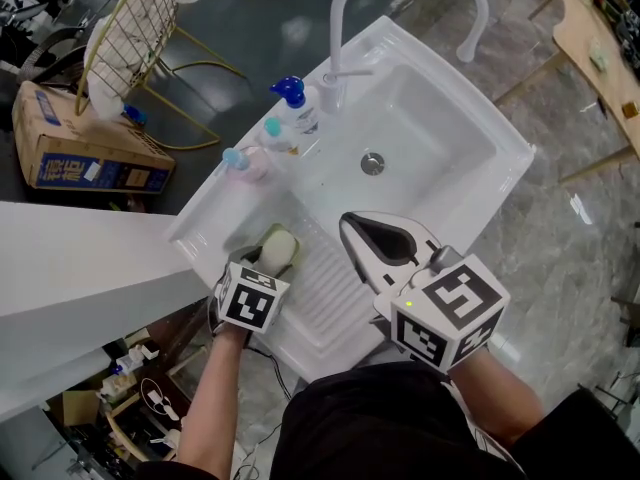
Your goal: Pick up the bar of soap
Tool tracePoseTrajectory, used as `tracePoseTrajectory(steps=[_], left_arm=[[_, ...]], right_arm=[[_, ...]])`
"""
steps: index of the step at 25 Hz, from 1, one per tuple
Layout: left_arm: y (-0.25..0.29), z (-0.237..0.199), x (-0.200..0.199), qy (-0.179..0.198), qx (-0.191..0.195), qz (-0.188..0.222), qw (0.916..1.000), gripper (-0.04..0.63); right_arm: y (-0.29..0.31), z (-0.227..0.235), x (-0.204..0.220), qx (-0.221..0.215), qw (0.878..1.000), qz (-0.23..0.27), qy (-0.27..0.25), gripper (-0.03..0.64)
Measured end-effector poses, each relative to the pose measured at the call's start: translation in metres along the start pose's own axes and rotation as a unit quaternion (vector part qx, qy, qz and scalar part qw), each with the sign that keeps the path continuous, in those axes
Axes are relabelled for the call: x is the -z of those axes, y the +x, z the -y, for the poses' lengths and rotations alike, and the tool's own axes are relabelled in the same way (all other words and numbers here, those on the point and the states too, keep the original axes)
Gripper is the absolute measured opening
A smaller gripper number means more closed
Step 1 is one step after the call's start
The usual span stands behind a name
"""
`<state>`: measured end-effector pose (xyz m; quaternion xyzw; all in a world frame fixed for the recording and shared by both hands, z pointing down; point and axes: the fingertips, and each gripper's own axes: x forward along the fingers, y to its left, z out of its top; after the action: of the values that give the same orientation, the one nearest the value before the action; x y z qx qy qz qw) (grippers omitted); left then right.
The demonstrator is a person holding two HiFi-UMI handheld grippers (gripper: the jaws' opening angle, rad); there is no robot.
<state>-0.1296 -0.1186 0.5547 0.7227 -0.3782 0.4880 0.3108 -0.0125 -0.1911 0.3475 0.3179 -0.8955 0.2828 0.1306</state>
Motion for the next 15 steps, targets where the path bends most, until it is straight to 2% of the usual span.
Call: tracePoseTrajectory(steps=[3,4,7,10,11,13,15], left_arm=[[-0.005,-0.007,0.001,0.064,-0.064,-0.003,0.9959,0.270],[-0.005,-0.007,0.001,0.067,-0.068,-0.002,0.9954,0.270],[-0.005,-0.002,0.003,0.008,-0.026,0.014,0.9995,0.270],[-0.009,0.001,-0.001,-0.039,0.008,0.036,0.9986,0.270],[-0.010,0.001,-0.001,-0.036,0.007,0.036,0.9987,0.270],[-0.011,0.001,0.002,-0.004,-0.009,0.028,0.9996,0.270],[-0.010,0.004,0.003,0.002,-0.005,0.032,0.9995,0.270]], right_arm=[[-0.001,-0.003,0.001,-0.001,1.000,0.001,-0.003,0.005],[-0.001,-0.004,0.001,0.000,1.000,0.001,-0.003,0.005],[-0.002,-0.007,0.003,0.000,1.000,0.001,-0.002,0.005],[-0.004,-0.009,0.004,0.000,1.000,0.002,-0.002,0.005],[-0.004,-0.009,0.005,0.001,1.000,0.002,-0.002,0.005],[-0.003,-0.009,0.009,0.003,1.000,-0.002,-0.004,0.005],[-0.001,-0.010,0.015,0.004,1.000,-0.010,-0.005,0.005]])
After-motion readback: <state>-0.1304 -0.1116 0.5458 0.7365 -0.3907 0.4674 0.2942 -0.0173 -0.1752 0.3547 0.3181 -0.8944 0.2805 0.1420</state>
